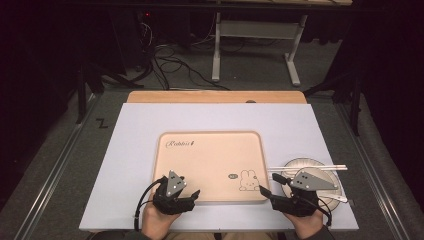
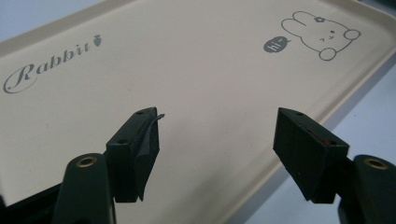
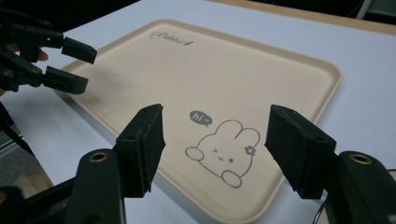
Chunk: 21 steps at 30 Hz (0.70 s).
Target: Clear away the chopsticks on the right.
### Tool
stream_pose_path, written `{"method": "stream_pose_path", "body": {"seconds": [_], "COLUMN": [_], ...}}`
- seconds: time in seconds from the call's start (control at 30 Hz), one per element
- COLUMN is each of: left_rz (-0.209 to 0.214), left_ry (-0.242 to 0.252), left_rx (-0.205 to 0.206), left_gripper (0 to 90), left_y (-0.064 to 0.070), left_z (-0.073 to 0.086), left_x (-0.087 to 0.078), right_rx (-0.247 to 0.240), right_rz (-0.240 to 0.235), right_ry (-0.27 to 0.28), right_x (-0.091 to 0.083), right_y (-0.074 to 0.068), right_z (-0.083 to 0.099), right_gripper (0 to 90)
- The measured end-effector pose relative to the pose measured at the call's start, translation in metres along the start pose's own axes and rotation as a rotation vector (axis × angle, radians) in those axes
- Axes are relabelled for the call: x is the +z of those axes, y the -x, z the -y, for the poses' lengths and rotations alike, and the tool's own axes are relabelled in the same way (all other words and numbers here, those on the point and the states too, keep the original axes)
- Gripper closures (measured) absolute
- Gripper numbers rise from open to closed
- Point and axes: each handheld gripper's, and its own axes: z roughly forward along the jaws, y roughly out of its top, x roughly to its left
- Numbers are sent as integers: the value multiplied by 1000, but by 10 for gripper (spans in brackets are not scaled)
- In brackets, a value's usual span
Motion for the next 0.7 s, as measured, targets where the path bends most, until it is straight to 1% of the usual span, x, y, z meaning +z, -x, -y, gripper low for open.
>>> {"method": "stream_pose_path", "body": {"seconds": [0.03,0.07,0.17,0.2,0.3,0.43,0.53,0.6,0.7], "left_rz": [-2,-1,-2,-2,-2,-5,-3,-8,-9], "left_ry": [-1,0,-3,-4,-8,-10,-11,-7,-4], "left_rx": [3,5,11,7,-1,1,3,4,-5], "left_gripper": [318,318,314,315,326,327,326,326,325], "left_y": [0,0,1,1,0,1,1,1,0], "left_z": [0,0,0,0,-1,-1,0,0,-1], "left_x": [0,0,1,1,0,0,-1,-1,-1], "right_rx": [-10,-10,-31,-33,-18,2,17,19,12], "right_rz": [6,13,25,27,17,32,45,48,43], "right_ry": [16,30,51,51,46,27,27,26,-1], "right_x": [-2,-4,-11,-12,-17,-23,-28,-32,-37], "right_y": [-1,-3,-6,-6,-2,6,10,12,16], "right_z": [-1,-1,-2,-3,-4,-5,-6,-7,-11], "right_gripper": [366,363,358,358,367,383,383,384,413]}}
